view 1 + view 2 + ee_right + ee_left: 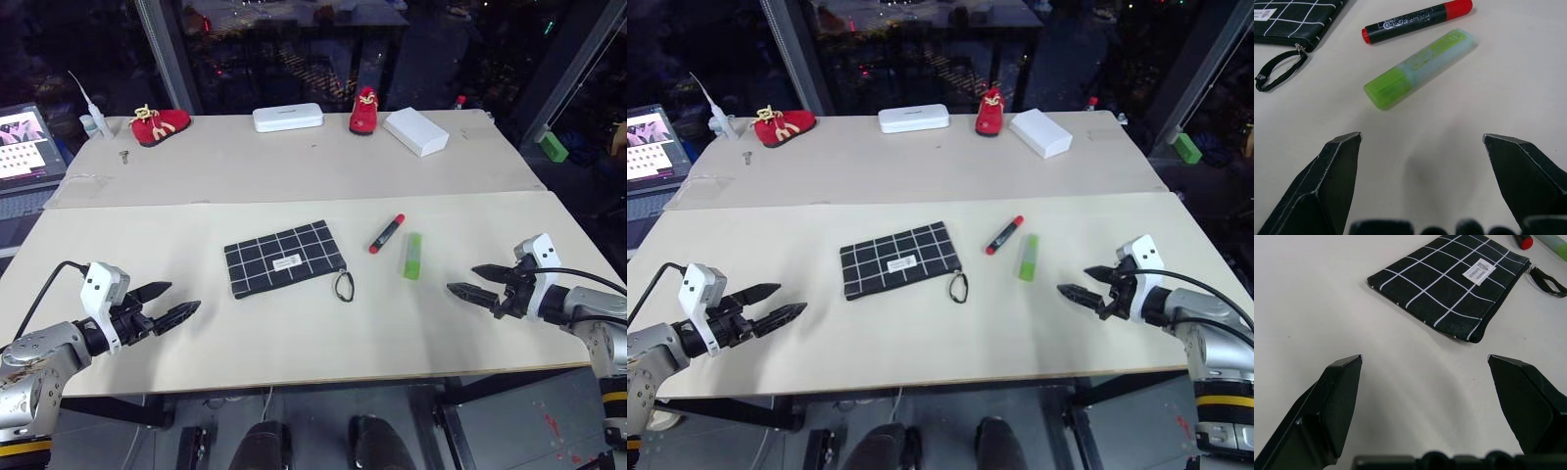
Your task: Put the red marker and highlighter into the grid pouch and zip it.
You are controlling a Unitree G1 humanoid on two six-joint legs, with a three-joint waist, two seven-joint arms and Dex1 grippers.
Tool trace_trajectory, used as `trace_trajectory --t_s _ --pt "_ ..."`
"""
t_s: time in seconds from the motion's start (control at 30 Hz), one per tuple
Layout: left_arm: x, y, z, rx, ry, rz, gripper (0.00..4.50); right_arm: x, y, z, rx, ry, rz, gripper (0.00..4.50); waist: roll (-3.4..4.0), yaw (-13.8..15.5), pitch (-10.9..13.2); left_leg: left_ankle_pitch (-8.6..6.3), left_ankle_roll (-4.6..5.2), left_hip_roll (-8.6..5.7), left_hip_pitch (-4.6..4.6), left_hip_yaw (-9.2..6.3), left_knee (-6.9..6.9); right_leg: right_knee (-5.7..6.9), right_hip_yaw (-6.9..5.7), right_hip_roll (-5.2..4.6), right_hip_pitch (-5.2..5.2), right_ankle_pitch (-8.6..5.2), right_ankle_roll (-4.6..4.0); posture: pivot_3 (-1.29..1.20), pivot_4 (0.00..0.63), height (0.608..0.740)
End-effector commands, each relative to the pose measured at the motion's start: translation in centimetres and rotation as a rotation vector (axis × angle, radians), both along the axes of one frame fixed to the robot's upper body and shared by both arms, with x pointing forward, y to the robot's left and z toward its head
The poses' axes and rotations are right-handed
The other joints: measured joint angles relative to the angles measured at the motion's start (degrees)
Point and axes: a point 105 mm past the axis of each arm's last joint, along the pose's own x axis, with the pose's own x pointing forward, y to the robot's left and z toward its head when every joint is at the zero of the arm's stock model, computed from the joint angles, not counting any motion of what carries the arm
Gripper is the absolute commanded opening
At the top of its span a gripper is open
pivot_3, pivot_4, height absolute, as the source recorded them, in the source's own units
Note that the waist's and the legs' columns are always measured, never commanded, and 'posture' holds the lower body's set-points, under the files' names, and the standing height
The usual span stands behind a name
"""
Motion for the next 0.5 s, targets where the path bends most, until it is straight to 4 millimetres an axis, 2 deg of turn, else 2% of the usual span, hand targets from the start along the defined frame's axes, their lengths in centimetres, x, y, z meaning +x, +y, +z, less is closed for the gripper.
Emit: trace_trajectory --t_s 0.03,0.13,0.23,0.27,0.5 --pt "0.4 0.2 1.2 -0.009 -0.042 -0.028 4.43 0.3 0.1 1.6 -0.011 -0.071 0.007 4.41 0.0 0.0 0.0 0.0 0.0 0.0 0.0 0.0 0.0 0.0 0.0 0.0 0.0 0.0 0.0 0.0 0.15 0.74" --pt "1.2 1.2 1.1 0.041 -0.069 -0.027 4.43 0.8 0.1 1.8 -0.003 -0.083 0.002 4.41 0.0 0.0 0.0 0.0 0.0 -0.01 0.02 0.02 0.0 0.03 -0.01 0.03 0.01 0.0 0.0 0.0 0.15 0.74" --pt "0.9 1.6 -0.6 0.23 -0.079 -0.085 4.5 1.3 0.0 2.1 0.008 -0.089 -0.013 3.76 0.0 -0.3 0.0 0.0 0.0 -0.01 0.04 0.06 0.0 0.0 0.02 0.04 0.0 -0.01 -0.01 0.0 0.15 0.74" --pt "0.8 1.7 -0.9 0.266 -0.08 -0.102 4.5 1.4 0.2 2.3 0.009 -0.094 -0.001 3.29 0.0 -0.4 0.0 0.0 0.0 -0.01 0.02 0.07 0.0 -0.01 0.02 0.03 0.0 -0.01 -0.02 0.0 0.15 0.74" --pt "1.0 2.2 -1.6 0.38 -0.146 -0.131 4.5 2.2 1.0 2.7 -0.002 -0.117 0.036 1.01 0.0 -0.4 0.0 -0.05 -0.04 0.03 0.0 0.07 0.0 0.0 0.01 -0.07 -0.04 0.0 -0.03 0.0 0.15 0.74"
